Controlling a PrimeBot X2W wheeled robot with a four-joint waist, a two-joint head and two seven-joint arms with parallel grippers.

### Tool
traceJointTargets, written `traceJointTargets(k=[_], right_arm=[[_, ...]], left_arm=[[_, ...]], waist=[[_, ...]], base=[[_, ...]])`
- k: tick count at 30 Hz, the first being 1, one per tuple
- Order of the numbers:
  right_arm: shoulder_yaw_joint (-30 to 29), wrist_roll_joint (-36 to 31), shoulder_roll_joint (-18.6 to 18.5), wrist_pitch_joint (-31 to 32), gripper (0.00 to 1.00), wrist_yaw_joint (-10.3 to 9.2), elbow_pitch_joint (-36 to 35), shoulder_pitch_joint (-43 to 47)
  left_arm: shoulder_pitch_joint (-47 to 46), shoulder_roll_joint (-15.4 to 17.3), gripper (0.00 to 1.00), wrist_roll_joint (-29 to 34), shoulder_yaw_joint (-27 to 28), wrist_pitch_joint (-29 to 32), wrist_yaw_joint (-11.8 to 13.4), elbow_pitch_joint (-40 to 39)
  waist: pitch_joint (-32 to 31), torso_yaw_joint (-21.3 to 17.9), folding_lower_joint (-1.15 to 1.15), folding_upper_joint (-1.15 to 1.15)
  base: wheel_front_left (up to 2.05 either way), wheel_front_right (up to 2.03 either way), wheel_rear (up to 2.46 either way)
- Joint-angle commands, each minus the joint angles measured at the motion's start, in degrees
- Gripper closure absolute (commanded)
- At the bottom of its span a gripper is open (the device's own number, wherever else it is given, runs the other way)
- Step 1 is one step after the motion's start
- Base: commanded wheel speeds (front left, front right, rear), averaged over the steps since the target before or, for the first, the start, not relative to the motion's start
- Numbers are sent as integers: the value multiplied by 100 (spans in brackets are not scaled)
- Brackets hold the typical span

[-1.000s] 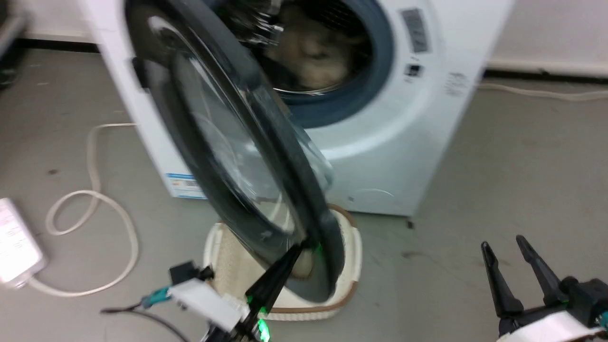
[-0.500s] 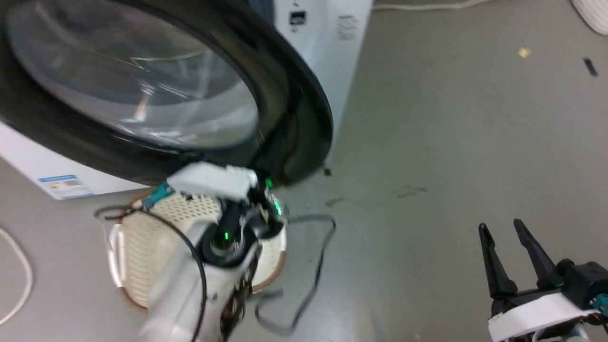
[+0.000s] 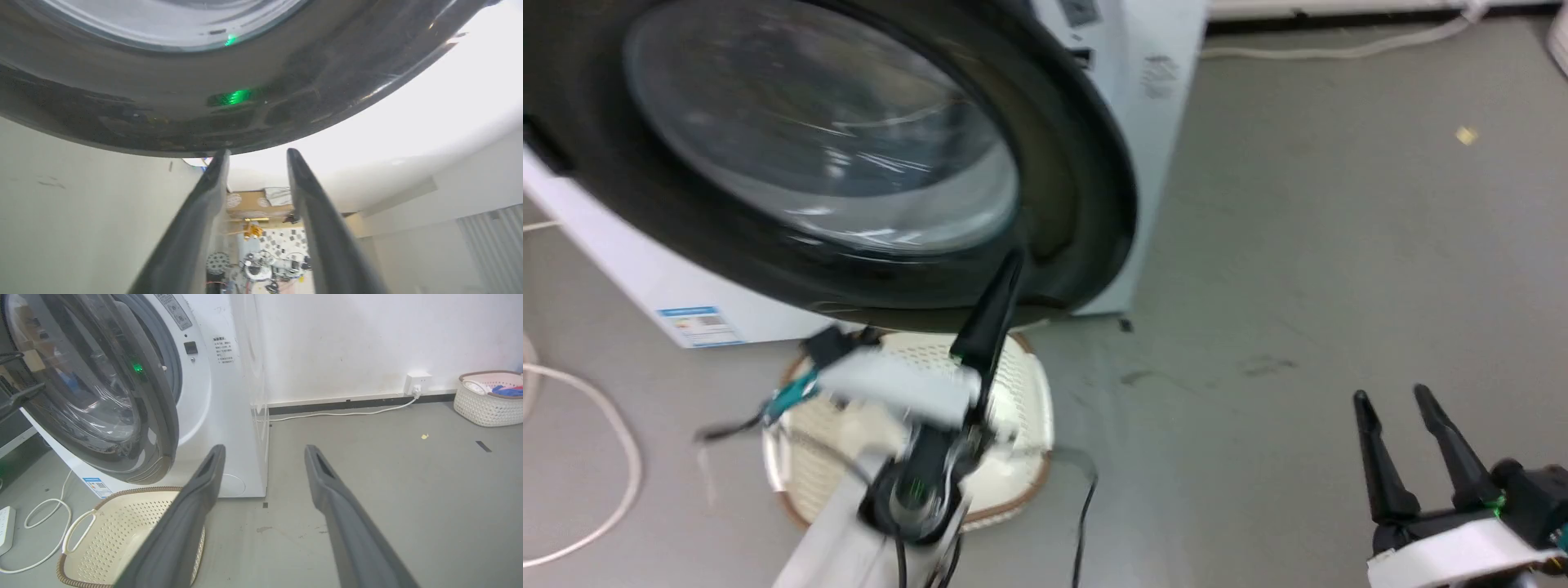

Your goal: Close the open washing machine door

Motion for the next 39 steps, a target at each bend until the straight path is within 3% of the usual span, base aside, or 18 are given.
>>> traceJointTargets(k=[1, 3, 8, 9, 14, 16, 17, 18, 21, 24, 25, 34, 37, 38, 39], right_arm=[[-12, 57, -2, -25, 0, 5, -110, 124], [-40, 225, 67, -25, 0, 5, -218, 224], [-57, -262, 49, -26, 0, 5, -383, 436], [-86, -458, 83, -26, 0, 5, -402, 525], [-59, -698, 101, -26, 0, 5, -440, 604], [-30, -754, 102, -26, 0, 5, -430, 613], [-30, -754, 102, -26, 0, 5, -430, 613], [-2, -790, 94, -26, 0, 5, -415, 601], [86, -859, 40, -26, 0, 5, -346, 573], [125, -865, 18, -26, 0, 5, -303, 535], [258, -771, -69, -26, 100, 5, -212, 394], [882, -340, -900, 266, 100, 5, -71, -844], [1046, -70, -1278, 407, 100, 5, 106, -1410], [1200, 183, -1615, 508, 100, 5, 313, -1942], [1244, 274, -1719, 541, 100, 5, 390, -2108]], left_arm=[[338, 251, 0, 436, -84, -172, -26, -225], [734, 538, 0, 1020, -229, -524, -26, -515], [1591, 1126, 0, 2149, -197, -1070, -26, -813], [1956, 1241, 0, 3309, 339, -1105, -26, -833], [2512, 907, 0, 6002, 1387, -1108, 71, -1304], [2701, 755, 0, 7004, 1569, -1109, 191, -1559], [2701, 755, 0, 7004, 1569, -1109, 191, -1559], [2842, 675, 0, 7821, 1598, -1109, 283, -1725], [2990, 622, 0, 8721, 1474, -1109, 419, -1825], [3025, 519, 0, 8992, 1467, -1109, 517, -1881], [3013, 433, 0, 9292, 1412, -1110, 600, -1899], [2748, 173, 0, 9511, 1266, -1110, 631, -1936], [2633, 94, 0, 9526, 1177, -1110, 619, -1920], [2553, 18, 0, 9479, 1141, -1110, 647, -1935], [2529, 0, 0, 9474, 1123, -1110, 650, -1939]], waist=[[-358, 414, 0, -1], [-503, 613, 0, -1], [-818, 1139, 0, -1], [-967, 1419, 0, -1], [-1070, 1760, 0, -1], [-1078, 1853, 0, -1], [-1078, 1853, 0, -1], [-1067, 1934, 0, -1], [-1029, 2048, 0, -1], [-954, 2122, 0, -1], [-794, 2224, 0, -1], [-95, 2517, 0, -1], [138, 2643, 0, -1], [313, 2748, 0, -1], [368, 2788, 0, -1]], base=[[0, 0, 0], [0, 0, 0], [0, 0, 0], [0, 0, 0], [0, 0, 0], [0, 0, 0], [0, 0, 0], [0, 0, 0], [0, 0, 0], [0, 0, 0], [0, 0, 0], [0, 0, 0], [0, 0, 0], [0, 0, 0], [0, 0, 0]])
